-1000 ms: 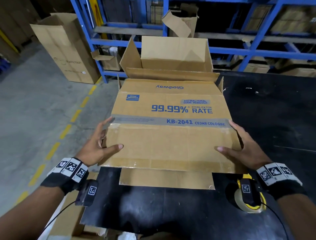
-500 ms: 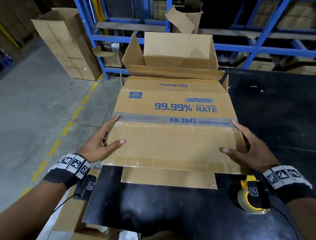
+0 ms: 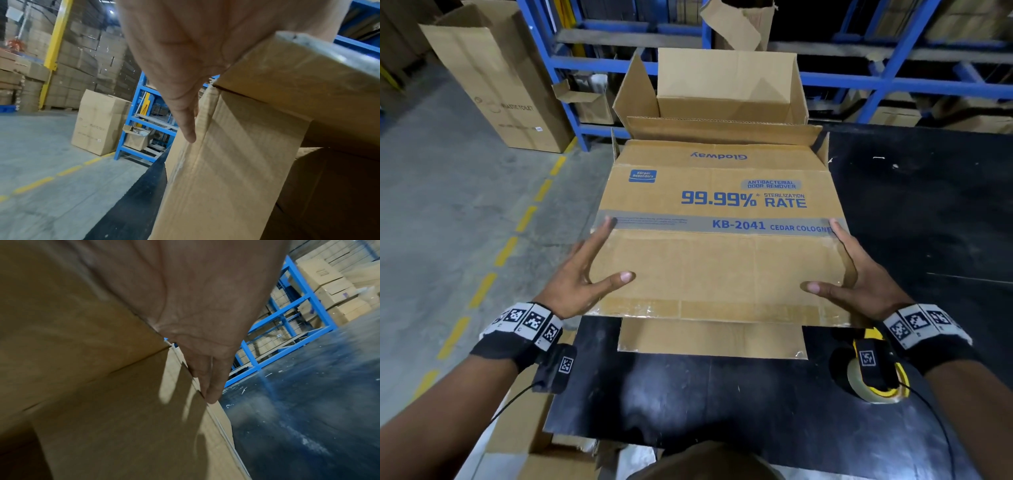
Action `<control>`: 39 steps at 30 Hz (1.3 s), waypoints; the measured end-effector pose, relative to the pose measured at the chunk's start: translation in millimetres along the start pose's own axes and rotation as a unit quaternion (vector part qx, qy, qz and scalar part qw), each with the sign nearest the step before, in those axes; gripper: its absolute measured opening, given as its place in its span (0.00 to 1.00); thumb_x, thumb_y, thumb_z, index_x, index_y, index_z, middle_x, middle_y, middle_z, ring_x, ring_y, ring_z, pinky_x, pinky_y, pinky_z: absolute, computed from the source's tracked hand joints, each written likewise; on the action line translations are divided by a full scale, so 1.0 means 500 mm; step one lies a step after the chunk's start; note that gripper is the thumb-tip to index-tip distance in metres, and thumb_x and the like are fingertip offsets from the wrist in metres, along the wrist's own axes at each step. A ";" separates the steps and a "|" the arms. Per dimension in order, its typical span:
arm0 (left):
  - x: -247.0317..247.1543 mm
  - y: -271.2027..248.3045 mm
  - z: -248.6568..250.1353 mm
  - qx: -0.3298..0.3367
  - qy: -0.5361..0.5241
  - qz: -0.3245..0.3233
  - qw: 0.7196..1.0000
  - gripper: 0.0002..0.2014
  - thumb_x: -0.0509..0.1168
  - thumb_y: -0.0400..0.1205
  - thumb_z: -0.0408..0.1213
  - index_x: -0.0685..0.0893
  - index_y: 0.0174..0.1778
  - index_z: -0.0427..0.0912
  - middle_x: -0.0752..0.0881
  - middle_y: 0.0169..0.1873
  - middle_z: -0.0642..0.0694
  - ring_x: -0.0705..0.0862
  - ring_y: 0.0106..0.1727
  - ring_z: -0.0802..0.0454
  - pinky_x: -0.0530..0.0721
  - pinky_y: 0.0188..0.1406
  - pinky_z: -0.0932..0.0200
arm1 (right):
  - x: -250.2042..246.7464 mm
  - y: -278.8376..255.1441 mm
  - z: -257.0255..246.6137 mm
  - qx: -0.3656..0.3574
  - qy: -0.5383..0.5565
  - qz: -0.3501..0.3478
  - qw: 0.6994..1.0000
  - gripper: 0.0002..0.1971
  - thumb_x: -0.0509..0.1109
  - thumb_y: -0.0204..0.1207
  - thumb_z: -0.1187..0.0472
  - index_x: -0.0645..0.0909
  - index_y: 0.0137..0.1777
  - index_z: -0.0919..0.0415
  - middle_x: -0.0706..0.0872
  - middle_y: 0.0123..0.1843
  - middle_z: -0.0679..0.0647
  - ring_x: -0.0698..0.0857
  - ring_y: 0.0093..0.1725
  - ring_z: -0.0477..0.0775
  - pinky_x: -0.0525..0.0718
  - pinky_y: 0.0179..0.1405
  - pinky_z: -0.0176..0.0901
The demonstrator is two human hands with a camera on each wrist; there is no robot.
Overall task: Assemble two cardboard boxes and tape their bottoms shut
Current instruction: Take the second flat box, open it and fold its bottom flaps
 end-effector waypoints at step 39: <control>0.273 -0.107 -0.288 -0.379 0.159 -0.025 0.911 0.50 0.76 0.73 0.65 0.57 0.88 0.62 0.69 0.80 0.30 0.71 0.79 0.22 0.74 0.77 0.33 | 0.332 -0.034 0.332 0.214 -0.150 -0.045 0.964 0.56 0.73 0.50 0.29 0.54 0.80 0.36 0.71 0.75 0.58 0.72 0.68 0.70 0.78 0.68 0.60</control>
Point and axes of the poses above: each hand's wrist, its own y-axis towards the middle knuckle, its own x-axis out of the palm, z = x × y, the point moved 2 cm from there along y, towards the middle knuckle
